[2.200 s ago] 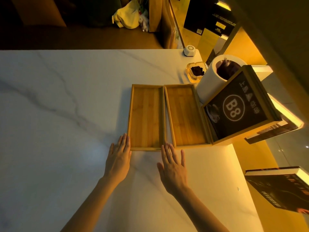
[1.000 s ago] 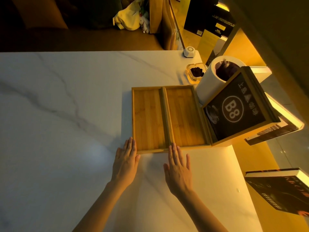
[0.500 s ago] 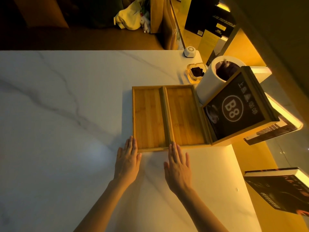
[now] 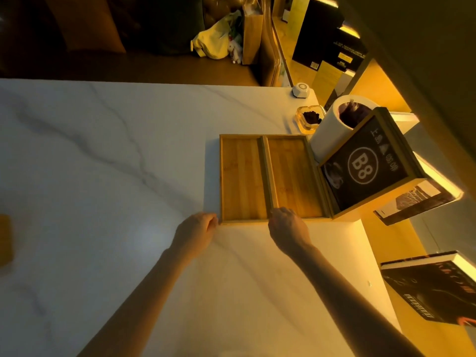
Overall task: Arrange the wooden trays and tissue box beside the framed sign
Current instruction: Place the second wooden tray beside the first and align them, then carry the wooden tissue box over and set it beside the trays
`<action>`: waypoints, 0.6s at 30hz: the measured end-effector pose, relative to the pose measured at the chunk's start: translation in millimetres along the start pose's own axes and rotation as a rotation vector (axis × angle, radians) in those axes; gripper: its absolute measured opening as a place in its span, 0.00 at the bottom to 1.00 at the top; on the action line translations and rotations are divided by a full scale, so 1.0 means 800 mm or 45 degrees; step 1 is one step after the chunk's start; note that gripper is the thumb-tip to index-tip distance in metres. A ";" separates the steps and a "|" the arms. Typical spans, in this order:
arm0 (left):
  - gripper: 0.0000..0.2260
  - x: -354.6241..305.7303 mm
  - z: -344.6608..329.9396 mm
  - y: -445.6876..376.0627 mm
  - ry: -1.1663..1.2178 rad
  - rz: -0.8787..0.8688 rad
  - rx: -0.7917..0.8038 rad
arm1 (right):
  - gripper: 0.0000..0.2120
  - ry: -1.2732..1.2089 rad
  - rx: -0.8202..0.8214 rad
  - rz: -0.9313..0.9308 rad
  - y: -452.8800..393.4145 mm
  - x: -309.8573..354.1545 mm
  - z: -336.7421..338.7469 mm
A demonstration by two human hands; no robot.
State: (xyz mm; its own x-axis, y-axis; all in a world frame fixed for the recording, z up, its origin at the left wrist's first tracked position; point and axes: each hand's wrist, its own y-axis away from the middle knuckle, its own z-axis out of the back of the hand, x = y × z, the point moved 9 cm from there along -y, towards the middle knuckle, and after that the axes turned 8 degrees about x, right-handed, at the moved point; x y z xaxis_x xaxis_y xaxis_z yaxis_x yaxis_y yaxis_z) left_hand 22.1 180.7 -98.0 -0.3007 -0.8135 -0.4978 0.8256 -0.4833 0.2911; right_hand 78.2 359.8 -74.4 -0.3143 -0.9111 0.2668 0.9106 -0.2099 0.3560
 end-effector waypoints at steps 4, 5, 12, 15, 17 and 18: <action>0.13 0.028 0.050 0.031 0.024 0.006 -0.096 | 0.13 0.056 0.152 0.030 -0.002 0.059 0.011; 0.13 0.039 0.064 0.039 0.034 0.012 -0.121 | 0.13 0.067 0.163 0.061 -0.001 0.081 0.012; 0.15 0.135 0.165 0.114 0.068 0.130 -0.398 | 0.14 0.042 -0.054 0.412 0.009 0.256 0.010; 0.15 0.191 0.198 0.157 0.070 0.200 -0.532 | 0.12 -0.126 -0.037 0.562 0.019 0.330 -0.004; 0.14 0.227 0.213 0.185 0.122 0.236 -0.623 | 0.13 -0.229 0.017 0.631 0.028 0.375 -0.022; 0.12 0.246 0.219 0.198 0.158 0.264 -0.675 | 0.13 -0.261 0.041 0.666 0.032 0.397 -0.032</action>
State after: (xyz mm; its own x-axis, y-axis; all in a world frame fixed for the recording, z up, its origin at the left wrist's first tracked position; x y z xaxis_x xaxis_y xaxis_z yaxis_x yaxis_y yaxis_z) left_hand 10.2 -112.6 -6.5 -0.0755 -0.8146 -0.5750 0.9971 -0.0640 -0.0402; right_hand 8.7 56.3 -3.1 0.1281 -0.8027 0.5824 0.9515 0.2651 0.1561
